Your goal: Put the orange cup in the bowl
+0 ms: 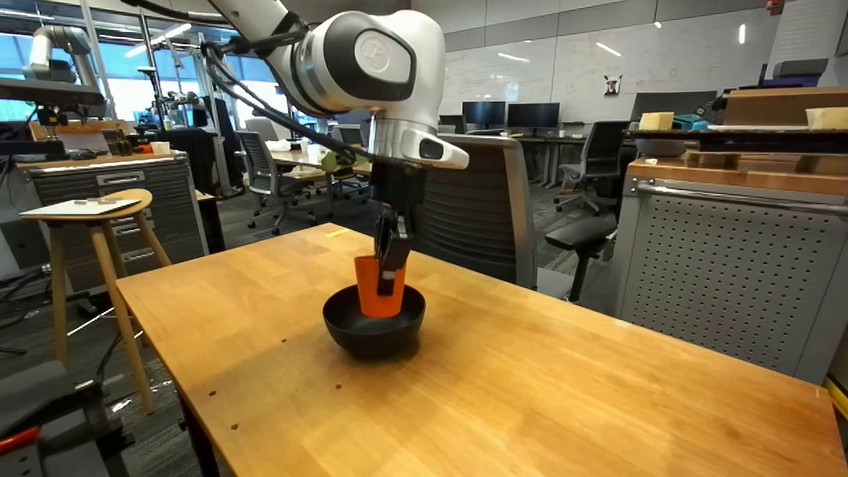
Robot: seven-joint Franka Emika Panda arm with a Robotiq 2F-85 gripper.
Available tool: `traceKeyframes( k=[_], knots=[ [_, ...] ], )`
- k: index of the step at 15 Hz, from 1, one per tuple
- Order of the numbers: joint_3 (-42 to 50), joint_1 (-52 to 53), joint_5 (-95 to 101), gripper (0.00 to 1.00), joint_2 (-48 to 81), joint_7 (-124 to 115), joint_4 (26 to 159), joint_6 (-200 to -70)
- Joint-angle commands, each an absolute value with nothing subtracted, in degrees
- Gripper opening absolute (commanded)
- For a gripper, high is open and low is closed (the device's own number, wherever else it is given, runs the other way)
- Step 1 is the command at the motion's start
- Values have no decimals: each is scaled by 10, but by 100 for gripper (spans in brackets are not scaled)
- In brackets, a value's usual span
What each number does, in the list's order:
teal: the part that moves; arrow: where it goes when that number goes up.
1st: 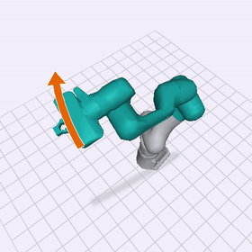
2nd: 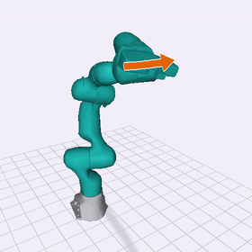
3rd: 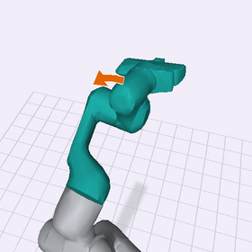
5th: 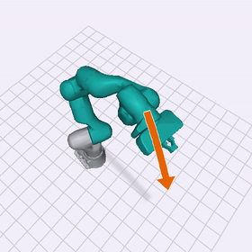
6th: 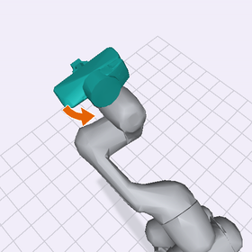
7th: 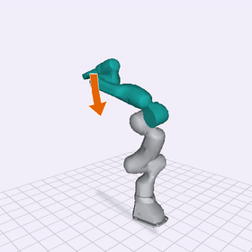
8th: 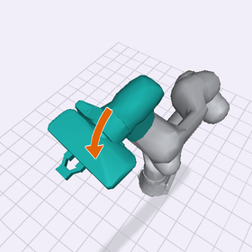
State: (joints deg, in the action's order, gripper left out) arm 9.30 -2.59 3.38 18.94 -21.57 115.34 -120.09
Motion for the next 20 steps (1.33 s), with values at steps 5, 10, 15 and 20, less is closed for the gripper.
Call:
traceKeyframes(
  k=[5,10,15,20],
  knots=[
    [61,-13,-3,1,255,-220,1133,-1271],
    [69,-2,8,31,287,-228,1119,-1322],
    [70,-7,2,68,216,-209,1142,-1307],
    [70,-2,46,100,96,-190,1152,-1268]
  ],
)
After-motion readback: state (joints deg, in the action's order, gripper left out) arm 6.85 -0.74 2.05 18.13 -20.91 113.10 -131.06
